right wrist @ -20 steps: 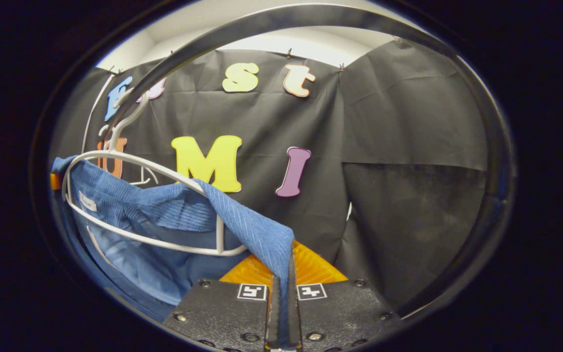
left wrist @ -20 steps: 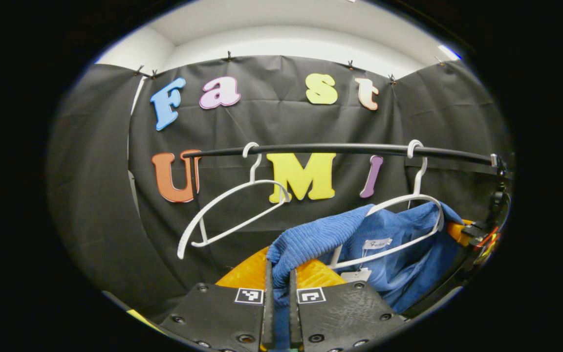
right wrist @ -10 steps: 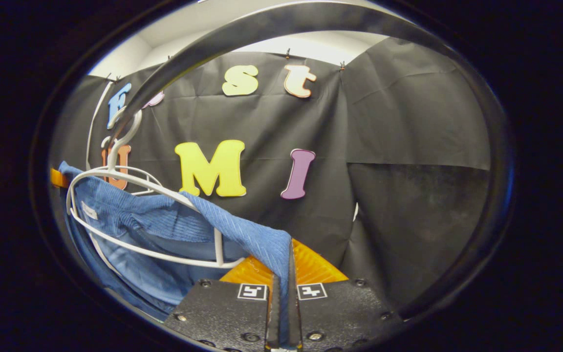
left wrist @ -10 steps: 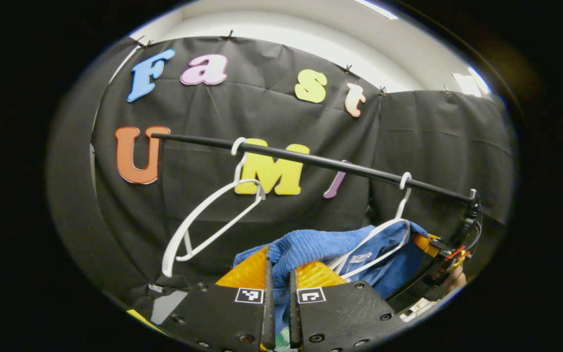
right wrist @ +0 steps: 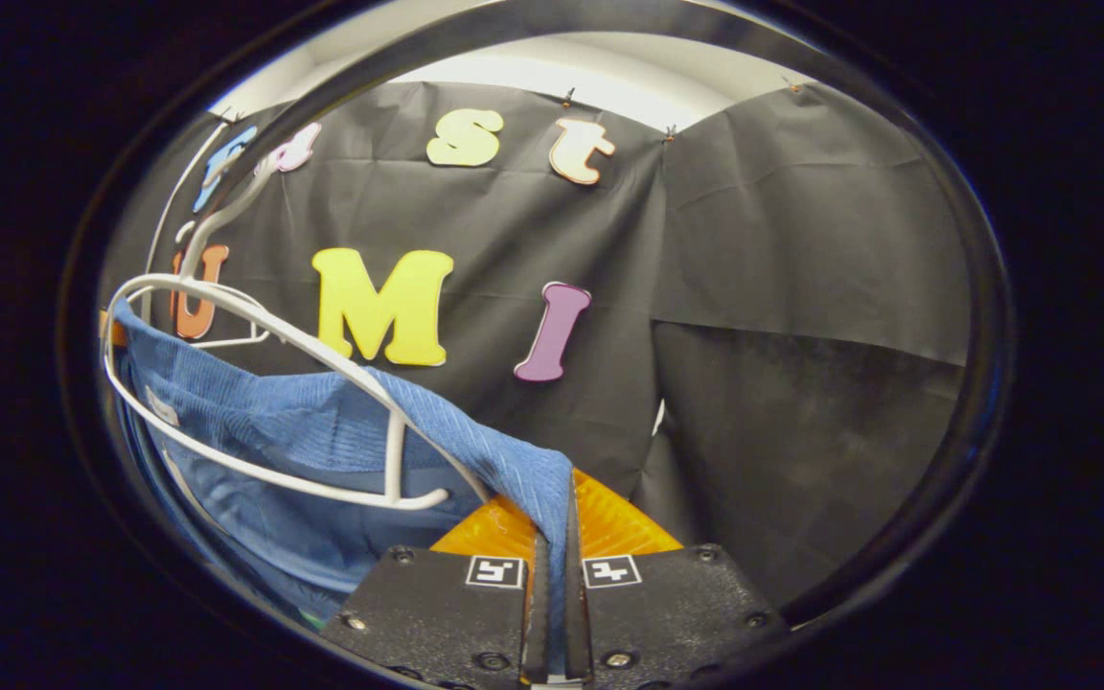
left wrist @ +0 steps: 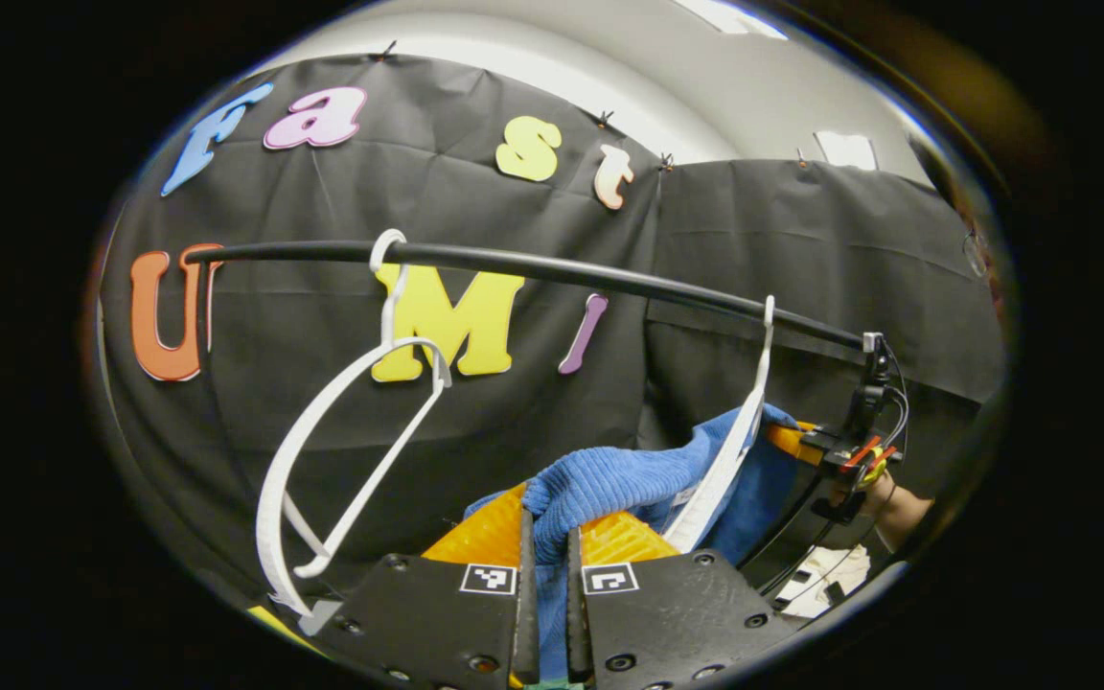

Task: Grasp the clothes on the hanger with both hands and then place them into the laundry hamper below.

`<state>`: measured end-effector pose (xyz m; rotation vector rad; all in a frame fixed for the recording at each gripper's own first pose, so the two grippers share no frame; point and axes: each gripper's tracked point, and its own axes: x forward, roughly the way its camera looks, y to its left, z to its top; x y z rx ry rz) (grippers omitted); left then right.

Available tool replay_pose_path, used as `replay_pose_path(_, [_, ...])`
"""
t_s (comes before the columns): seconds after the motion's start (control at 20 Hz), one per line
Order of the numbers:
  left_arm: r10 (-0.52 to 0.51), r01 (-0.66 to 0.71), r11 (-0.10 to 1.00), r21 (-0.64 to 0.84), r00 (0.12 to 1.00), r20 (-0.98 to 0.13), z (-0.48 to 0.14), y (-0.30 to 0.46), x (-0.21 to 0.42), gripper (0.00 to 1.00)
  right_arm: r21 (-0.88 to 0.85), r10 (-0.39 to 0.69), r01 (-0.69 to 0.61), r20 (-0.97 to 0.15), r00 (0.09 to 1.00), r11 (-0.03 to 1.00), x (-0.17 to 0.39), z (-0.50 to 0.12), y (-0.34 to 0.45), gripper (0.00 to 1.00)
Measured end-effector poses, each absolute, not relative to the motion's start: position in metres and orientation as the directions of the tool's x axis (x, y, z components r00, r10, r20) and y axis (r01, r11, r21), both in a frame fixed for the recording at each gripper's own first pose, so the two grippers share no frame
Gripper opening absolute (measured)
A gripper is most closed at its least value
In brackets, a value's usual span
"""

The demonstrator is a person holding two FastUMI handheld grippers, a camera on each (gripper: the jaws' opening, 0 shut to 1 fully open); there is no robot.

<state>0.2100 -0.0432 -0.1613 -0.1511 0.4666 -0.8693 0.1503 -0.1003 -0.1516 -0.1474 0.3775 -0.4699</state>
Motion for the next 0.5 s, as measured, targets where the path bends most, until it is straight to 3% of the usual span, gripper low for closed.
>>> replay_pose_path(0.5, [-0.805,0.702,0.594,-0.392,0.511,-0.303,-0.195,-0.057,0.221,0.14,-0.262,-0.571,0.510,-0.288,0.769,0.819,0.150,-0.154,-0.109,0.10])
